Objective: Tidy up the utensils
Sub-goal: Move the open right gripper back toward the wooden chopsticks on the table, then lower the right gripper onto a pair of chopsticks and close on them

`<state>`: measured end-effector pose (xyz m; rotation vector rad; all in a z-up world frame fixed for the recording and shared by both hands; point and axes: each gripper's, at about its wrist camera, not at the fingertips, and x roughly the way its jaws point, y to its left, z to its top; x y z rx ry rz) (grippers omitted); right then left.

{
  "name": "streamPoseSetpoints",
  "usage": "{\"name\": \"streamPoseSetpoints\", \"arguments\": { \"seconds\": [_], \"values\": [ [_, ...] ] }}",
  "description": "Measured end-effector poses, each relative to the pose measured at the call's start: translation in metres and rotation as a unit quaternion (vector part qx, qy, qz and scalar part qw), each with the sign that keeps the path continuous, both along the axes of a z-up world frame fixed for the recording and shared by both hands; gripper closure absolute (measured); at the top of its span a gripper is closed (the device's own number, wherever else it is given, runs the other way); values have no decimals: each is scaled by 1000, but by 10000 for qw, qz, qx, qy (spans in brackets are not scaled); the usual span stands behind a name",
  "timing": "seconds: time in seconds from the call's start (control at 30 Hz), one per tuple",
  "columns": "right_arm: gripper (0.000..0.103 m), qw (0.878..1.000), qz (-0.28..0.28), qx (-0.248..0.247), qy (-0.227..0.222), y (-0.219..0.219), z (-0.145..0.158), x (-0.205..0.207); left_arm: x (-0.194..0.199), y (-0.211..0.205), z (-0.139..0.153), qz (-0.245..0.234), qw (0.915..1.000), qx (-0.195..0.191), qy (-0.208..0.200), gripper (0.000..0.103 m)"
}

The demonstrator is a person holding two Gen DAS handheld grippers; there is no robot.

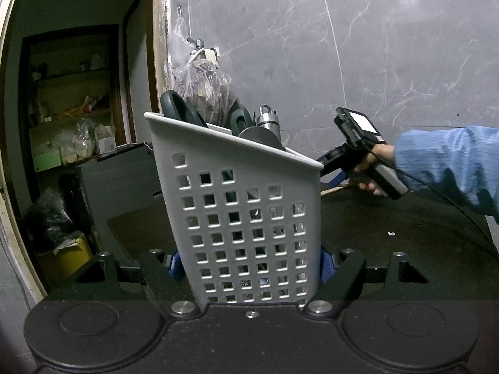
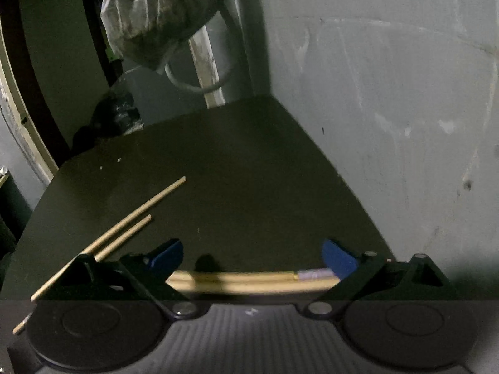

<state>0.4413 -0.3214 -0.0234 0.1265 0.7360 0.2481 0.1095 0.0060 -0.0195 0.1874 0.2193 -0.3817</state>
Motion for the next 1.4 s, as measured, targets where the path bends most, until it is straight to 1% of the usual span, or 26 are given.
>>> {"name": "streamPoseSetpoints", "arguments": {
  "seconds": [0.2, 0.43, 0.5, 0.57, 0.6, 0.67, 0.7, 0.77, 0.8, 0.87, 0.9, 0.93, 0.97, 1.17, 1.4],
  "values": [
    [5, 9992, 298, -44, 271, -7, 4, -29, 1, 0, 0, 8, 10000, -10, 1, 25],
    [5, 9950, 888, -139, 445, 5, 8, -85, 0, -1, -1, 15, 10000, 1, -7, 25],
    [10, 9937, 1009, -298, 375, 15, 8, -99, 0, -1, -2, 21, 10000, 9, -13, 25],
    [17, 9917, 1099, -621, 262, 26, 8, -110, 0, -1, -2, 30, 10000, 10, -1, 25],
    [18, 9911, 1093, -729, 202, 29, 7, -113, 0, -1, -2, 31, 10000, 14, 0, 25],
    [29, 9908, 962, -949, 63, 36, 7, -116, -1, -1, -2, 35, 10000, 22, 2, 25],
    [31, 9916, 905, -926, 34, 37, 6, -116, -1, -1, -2, 36, 10000, 21, 4, 25],
    [48, 9934, 700, -905, -21, 38, 8, -117, -1, -1, -2, 37, 10000, 25, 2, 25],
    [52, 9941, 619, -891, -33, 38, 8, -116, -1, -1, -1, 37, 10000, 24, 2, 25],
    [68, 9950, 480, -874, -58, 36, 7, -115, -1, -1, -1, 37, 10000, 15, 5, 25],
    [70, 9954, 429, -859, -64, 34, 8, -116, -1, -1, -1, 38, 10000, 16, 5, 25],
    [80, 9957, 397, -829, -59, 31, 8, -118, -1, -1, -1, 38, 10000, 16, 4, 25],
    [87, 9958, 380, -831, -62, 30, 8, -121, -1, -1, -1, 38, 10000, 14, 5, 25],
    [88, 9958, 478, -779, 7, 31, 9, -150, -1, -1, -2, 36, 10000, 1, 17, 25],
    [88, 9967, 551, -599, 73, 40, 11, -223, -1, -1, -2, 39, 10000, -1, 12, 25]
  ]
}}
